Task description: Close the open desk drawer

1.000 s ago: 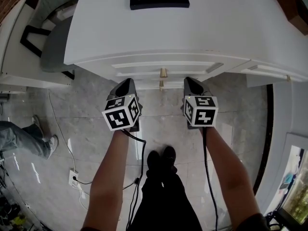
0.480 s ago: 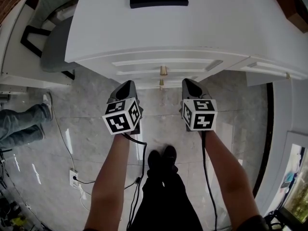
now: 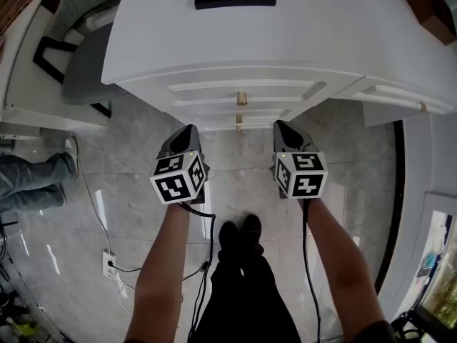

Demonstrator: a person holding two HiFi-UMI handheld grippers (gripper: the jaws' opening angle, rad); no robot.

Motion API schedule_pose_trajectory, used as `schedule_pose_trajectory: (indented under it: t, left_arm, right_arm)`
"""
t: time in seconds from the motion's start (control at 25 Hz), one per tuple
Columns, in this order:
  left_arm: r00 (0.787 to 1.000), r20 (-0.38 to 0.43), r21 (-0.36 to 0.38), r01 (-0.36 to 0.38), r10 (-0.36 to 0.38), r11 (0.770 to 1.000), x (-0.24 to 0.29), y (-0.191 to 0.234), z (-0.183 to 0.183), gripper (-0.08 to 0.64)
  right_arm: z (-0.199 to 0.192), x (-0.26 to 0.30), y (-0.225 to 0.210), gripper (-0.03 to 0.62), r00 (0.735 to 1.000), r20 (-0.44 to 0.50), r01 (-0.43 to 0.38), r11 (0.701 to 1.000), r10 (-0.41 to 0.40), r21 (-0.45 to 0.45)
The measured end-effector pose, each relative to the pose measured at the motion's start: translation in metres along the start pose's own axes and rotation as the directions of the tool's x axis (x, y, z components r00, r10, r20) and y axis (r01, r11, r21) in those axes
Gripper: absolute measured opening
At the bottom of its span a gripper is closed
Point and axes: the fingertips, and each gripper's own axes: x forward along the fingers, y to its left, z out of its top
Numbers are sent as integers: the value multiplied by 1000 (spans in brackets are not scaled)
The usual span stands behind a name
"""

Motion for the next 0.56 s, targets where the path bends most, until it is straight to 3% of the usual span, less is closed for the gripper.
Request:
schedule_pose_trajectory:
  t: [0.56]
  left_arm:
    - [1000, -4, 12, 6, -6, 1000, -34, -6, -12, 11]
  right_arm:
    - [-5, -35, 7, 5, 1000, 16, -1, 1000, 1, 11]
